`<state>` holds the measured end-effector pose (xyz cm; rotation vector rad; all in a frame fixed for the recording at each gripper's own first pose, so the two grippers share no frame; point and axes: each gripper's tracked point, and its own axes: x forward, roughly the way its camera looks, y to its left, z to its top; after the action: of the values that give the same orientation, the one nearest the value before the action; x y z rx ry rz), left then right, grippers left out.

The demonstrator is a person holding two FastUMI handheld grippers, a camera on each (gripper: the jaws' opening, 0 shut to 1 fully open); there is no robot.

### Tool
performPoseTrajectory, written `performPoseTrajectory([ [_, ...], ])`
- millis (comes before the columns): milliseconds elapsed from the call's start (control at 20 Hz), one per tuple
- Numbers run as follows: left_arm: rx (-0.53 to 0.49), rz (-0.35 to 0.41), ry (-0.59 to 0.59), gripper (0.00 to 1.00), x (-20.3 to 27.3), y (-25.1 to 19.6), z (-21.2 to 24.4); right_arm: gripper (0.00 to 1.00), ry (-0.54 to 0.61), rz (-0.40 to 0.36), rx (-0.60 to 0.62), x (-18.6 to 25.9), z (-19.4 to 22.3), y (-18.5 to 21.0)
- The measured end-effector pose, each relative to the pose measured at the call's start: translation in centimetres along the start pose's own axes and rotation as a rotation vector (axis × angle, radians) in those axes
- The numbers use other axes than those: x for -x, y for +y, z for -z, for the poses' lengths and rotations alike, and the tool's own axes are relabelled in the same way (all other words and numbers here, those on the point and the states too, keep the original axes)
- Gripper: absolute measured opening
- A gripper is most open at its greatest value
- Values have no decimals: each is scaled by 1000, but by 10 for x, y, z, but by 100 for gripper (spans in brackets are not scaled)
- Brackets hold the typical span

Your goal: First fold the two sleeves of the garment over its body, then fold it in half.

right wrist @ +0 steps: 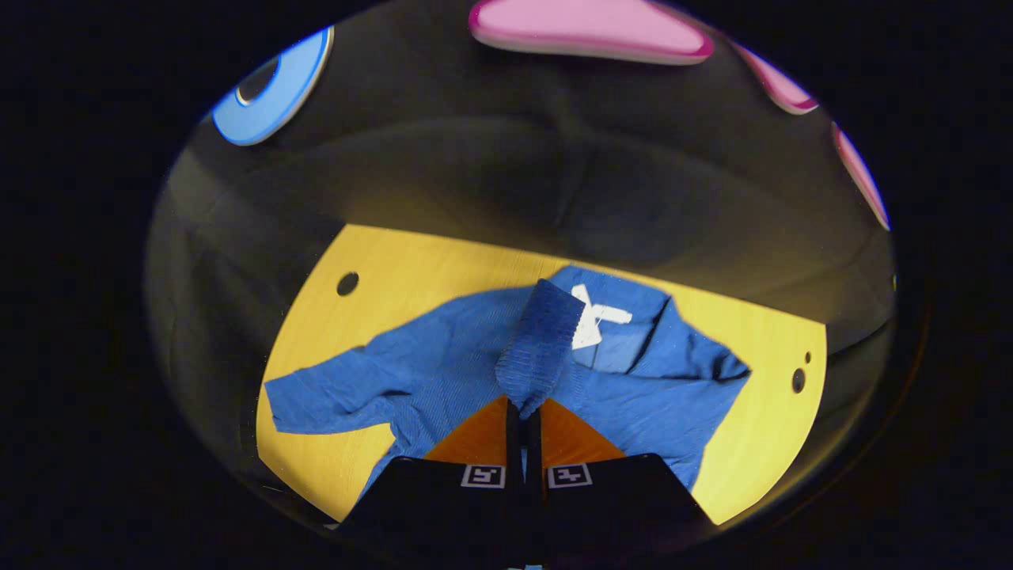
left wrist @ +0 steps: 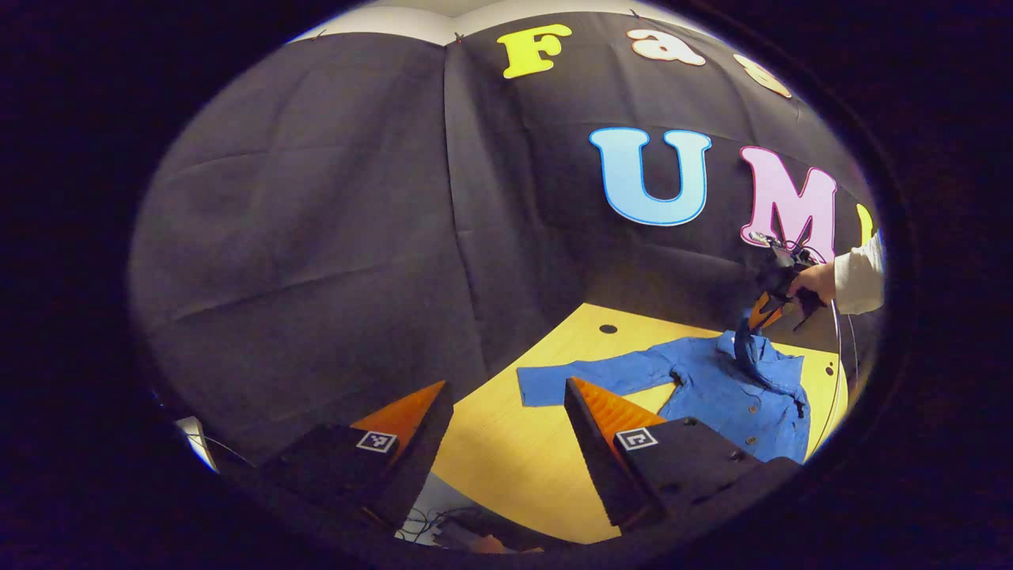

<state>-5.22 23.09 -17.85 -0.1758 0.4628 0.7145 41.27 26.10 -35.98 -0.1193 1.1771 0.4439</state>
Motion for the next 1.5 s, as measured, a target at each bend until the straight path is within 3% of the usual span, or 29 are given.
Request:
performPoseTrajectory([
  [200, 12, -40, 50, 83, 4, 4, 16, 5, 86, -22, 13, -53, 32, 30],
  [250, 13, -42, 59, 83, 6, 3, 19, 5, 98, -60, -4, -58, 35, 43],
  [300, 11, -44, 64, 83, 6, 2, 19, 12, 106, -116, -28, -63, 37, 60],
  [350, 14, -43, 65, 83, 6, 2, 21, 4, 108, -179, -52, -62, 35, 78],
  [450, 35, -30, 75, 83, 1, 0, 26, 42, 66, -256, -78, -59, 22, 100],
  [600, 63, -18, 101, 83, -12, -3, 25, 98, 26, -273, -84, -48, 14, 98],
  [850, 29, 28, 126, 83, -62, -14, 19, 99, -27, -297, 15, 10, 10, 71],
  [1050, 27, 112, 185, 83, -151, -47, 16, 99, -58, -256, 148, 90, 37, 6],
  [1300, 87, 115, 389, 83, -246, -65, 58, 99, -106, -188, 45, 193, 102, -85],
  [1500, 81, 63, 462, 84, -288, -63, 81, 99, -110, -65, -87, 244, 167, -171],
])
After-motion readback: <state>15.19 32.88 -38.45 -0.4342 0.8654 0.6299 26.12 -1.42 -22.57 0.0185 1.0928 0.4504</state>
